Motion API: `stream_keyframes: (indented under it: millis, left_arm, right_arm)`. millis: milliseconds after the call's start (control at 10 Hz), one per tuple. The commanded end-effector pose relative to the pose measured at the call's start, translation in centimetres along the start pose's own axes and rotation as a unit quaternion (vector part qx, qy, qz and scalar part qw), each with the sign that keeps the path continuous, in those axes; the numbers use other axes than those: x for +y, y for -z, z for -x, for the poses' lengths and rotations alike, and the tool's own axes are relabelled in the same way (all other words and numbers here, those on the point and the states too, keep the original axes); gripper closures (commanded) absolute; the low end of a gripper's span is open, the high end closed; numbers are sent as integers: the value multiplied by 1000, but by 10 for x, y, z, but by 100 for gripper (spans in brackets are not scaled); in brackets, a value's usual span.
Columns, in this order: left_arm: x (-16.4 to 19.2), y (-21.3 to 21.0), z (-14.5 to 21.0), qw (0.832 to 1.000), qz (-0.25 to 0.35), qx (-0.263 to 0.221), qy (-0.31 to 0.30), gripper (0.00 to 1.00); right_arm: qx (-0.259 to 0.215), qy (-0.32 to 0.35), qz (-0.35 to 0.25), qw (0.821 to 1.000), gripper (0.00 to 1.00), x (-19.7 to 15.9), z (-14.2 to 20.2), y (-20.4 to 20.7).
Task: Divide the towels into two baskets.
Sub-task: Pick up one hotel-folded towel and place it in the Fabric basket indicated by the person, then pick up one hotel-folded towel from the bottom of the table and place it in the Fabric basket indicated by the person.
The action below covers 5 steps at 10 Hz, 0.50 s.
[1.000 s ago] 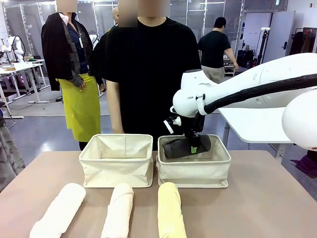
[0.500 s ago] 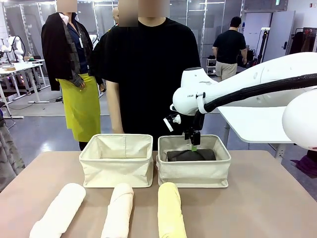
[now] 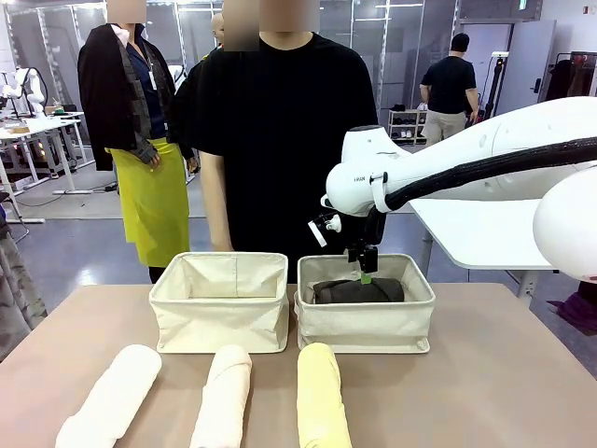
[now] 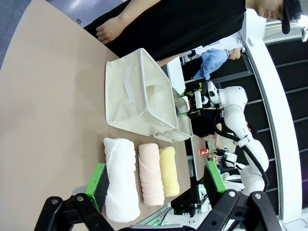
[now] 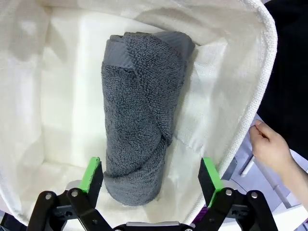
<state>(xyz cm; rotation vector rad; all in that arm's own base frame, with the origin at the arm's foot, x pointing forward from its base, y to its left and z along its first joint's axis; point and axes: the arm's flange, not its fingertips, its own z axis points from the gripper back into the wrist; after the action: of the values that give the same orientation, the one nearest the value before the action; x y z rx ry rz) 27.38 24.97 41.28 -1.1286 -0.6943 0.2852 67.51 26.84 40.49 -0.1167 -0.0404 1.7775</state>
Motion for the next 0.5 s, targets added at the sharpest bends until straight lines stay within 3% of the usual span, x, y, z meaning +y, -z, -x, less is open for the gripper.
stream_keyframes:
  millis: [0, 400]
  left_arm:
    - [-1, -2, 0, 1000, 4, -4, 2, 0]
    - [-1, -2, 0, 1000, 4, -4, 2, 0]
  right_arm:
    - [1, -3, 2, 1000, 0, 0, -1, 0]
    - [1, -3, 2, 1000, 0, 0, -1, 0]
